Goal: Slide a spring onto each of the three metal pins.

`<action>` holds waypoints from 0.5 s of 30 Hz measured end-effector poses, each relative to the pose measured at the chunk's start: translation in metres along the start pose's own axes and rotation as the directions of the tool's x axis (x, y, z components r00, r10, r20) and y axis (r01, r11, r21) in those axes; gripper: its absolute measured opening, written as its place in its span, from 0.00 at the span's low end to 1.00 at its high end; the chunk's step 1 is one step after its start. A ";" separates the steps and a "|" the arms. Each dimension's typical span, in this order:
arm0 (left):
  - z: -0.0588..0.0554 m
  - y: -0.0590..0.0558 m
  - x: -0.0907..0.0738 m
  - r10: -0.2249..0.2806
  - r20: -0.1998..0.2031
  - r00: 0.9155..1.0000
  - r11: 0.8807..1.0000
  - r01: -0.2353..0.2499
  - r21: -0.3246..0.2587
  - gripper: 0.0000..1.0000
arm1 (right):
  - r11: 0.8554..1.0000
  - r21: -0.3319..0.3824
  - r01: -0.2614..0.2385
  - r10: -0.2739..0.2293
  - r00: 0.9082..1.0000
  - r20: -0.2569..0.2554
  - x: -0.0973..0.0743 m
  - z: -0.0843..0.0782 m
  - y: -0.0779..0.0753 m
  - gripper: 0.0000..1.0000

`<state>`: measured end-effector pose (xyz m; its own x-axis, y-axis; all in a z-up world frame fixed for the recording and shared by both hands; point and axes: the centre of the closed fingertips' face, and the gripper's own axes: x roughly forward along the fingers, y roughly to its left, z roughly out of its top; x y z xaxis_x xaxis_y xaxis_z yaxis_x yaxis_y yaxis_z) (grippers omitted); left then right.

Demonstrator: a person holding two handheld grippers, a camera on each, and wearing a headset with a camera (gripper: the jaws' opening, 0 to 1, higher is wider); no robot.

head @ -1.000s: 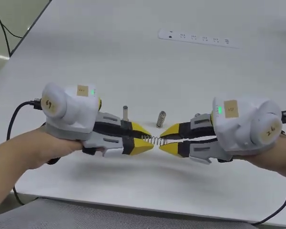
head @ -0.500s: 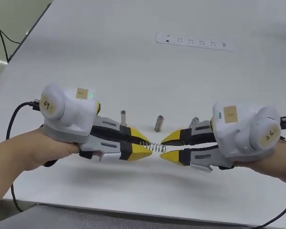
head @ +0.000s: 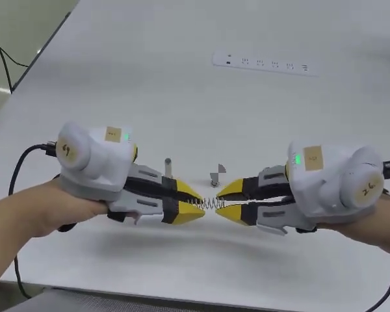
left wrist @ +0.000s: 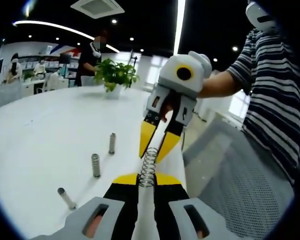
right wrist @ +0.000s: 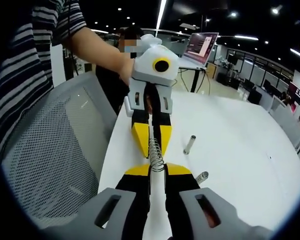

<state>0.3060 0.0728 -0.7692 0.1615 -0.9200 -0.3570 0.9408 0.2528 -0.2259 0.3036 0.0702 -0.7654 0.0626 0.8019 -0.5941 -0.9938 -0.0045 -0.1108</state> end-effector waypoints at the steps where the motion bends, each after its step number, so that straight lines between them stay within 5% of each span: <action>1: 0.000 0.000 0.000 0.001 0.001 1.000 1.000 -0.001 0.002 0.03 | 1.000 0.002 -0.001 0.001 1.000 0.003 -0.001 0.002 -0.001 0.07; 7: 0.000 0.002 -0.001 0.008 0.001 1.000 1.000 -0.008 0.011 0.03 | 1.000 -0.015 -0.012 0.013 1.000 0.005 -0.002 0.011 -0.001 0.07; 11: -0.002 0.001 -0.001 0.009 -0.010 1.000 1.000 -0.009 0.017 0.03 | 0.999 0.027 -0.039 0.036 0.996 0.081 -0.002 0.030 0.002 0.07; 15: -0.006 0.001 0.003 0.024 -0.034 0.999 0.999 -0.022 0.048 0.03 | 0.999 -0.002 -0.035 0.035 0.997 0.070 0.002 0.034 0.003 0.07</action>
<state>0.3057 0.0717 -0.7758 0.1733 -0.9030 -0.3932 0.9502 0.2582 -0.1743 0.2972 0.0926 -0.7400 0.0209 0.8411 -0.5404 -0.9952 -0.0341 -0.0916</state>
